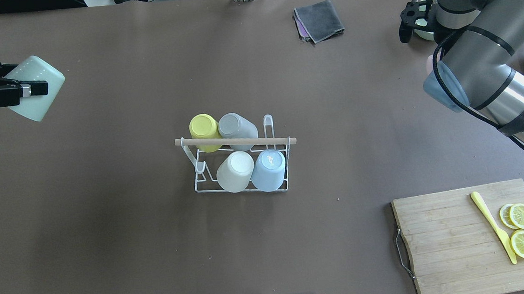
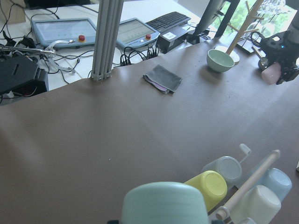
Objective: Place cup on cup holder
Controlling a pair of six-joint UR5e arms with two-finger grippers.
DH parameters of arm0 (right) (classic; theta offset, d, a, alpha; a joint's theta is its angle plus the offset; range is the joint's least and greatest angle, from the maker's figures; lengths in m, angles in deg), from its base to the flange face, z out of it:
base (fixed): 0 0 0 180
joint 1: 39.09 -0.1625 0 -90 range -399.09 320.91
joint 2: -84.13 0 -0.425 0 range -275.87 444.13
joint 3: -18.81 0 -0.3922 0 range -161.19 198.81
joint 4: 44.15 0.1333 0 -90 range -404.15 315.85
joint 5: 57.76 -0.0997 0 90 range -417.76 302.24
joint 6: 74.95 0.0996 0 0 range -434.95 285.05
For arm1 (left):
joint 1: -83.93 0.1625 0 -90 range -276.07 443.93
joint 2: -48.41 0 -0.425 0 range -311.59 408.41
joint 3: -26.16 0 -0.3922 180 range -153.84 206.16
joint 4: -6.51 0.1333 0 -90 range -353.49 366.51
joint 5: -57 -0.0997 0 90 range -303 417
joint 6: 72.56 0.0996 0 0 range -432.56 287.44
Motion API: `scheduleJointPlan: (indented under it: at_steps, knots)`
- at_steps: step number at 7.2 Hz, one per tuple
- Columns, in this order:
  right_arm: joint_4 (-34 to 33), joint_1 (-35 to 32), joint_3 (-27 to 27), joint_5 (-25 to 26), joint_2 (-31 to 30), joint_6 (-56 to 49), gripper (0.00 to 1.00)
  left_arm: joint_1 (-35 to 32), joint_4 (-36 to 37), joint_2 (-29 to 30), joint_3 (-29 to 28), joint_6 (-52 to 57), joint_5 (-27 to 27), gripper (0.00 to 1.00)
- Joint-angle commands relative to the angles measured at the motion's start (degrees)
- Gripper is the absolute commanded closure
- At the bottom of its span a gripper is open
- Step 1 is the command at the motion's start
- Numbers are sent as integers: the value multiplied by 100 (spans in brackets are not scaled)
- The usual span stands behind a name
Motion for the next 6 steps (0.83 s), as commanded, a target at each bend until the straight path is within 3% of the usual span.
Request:
scheduleJointPlan:
  at_steps: [1,2,3,5,6]
  knots:
    - [1834,-29,15,-840,-501,97,100,207,-383,9,0,-19,-431,100]
    - [1947,-21,-56,-850,-477,107,100,565,-444,9,9,16,-834,100]
    - [2052,-3,-74,-859,-459,116,100,1282,-853,-9,9,33,-1682,100]
    - [2597,102,-283,-876,-389,589,100,1632,-1113,-185,-26,42,-2120,100]
    - [3782,85,-668,-998,-441,756,100,1893,-1121,-98,17,51,-2765,100]
